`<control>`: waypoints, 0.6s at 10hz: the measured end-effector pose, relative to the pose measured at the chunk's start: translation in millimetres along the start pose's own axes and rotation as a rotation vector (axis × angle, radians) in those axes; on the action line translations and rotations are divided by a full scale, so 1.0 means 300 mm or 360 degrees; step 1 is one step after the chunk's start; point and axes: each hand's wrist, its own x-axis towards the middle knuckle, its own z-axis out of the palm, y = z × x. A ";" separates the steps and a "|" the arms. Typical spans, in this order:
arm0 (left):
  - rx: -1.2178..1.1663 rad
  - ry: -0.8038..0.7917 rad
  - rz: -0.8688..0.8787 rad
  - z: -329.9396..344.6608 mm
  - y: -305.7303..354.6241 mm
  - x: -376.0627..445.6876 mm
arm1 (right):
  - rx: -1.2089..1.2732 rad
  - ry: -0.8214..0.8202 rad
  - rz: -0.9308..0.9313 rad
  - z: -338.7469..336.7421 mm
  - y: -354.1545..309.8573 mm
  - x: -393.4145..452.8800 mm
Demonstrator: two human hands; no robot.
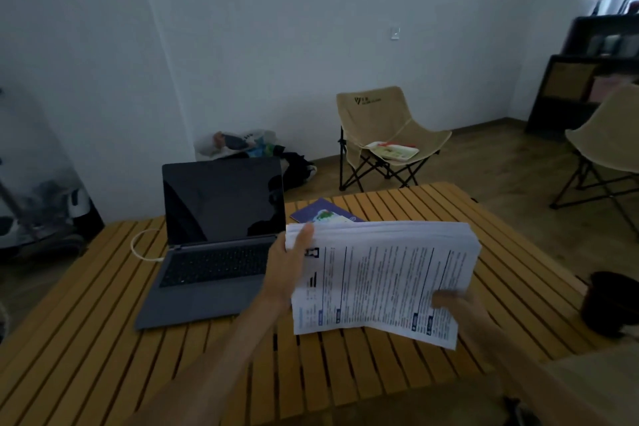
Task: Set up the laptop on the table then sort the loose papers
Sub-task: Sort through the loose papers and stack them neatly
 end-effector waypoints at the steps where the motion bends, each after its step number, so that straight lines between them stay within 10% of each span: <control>1: -0.0045 0.0271 0.0077 0.081 0.005 0.000 | 0.0099 0.0162 0.0008 -0.001 0.005 0.009; 6: -0.0029 0.0188 0.0112 0.103 -0.016 0.083 | -0.0039 0.0249 0.0011 -0.099 0.166 0.016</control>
